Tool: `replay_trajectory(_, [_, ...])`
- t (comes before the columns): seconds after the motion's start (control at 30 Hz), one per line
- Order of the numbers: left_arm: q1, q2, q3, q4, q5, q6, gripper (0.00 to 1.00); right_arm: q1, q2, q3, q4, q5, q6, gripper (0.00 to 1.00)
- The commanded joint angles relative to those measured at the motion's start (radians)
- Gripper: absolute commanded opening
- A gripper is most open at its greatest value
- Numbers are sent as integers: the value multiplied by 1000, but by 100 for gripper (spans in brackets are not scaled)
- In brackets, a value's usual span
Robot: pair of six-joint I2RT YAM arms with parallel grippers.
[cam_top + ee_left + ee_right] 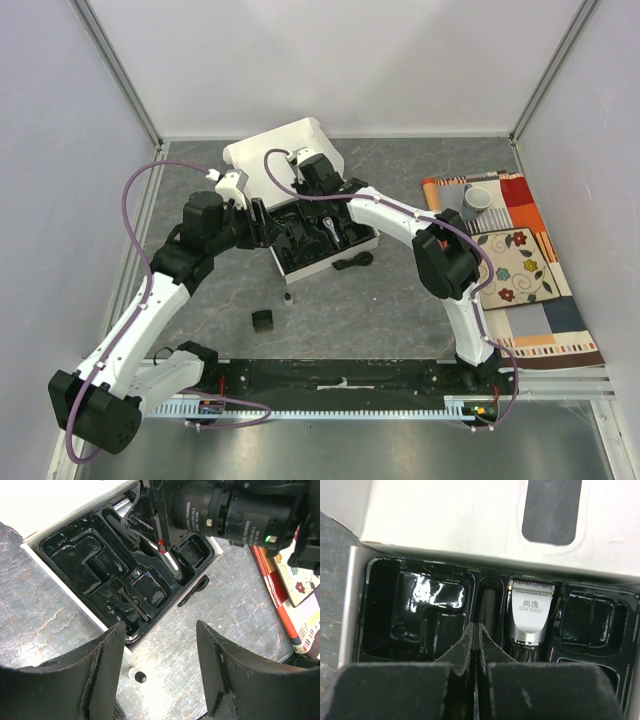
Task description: Sort the hair-cutting tools
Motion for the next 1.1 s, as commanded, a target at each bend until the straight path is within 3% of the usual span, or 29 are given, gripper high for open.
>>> replay_trajectory(0.0, [-3,-5,6,14,11,25,65,3,41,-51,29,-2,29,0])
replay_trajectory(0.33, [-3,-13,5,16,12,26,65,3,43,-86,58,-15,43,0])
replay_trajectory(0.53, [-4,-19,5,16,4,26,65,3,-35,-63,55,-9,27,1])
replay_trajectory(0.8, [-3,-30,5,16,-6,31,65,4,-236,-173,53,36,-11,18])
replay_trajectory(1.07, [-3,-16,9,-3,-28,35,65,4,-532,-486,127,128,-43,36])
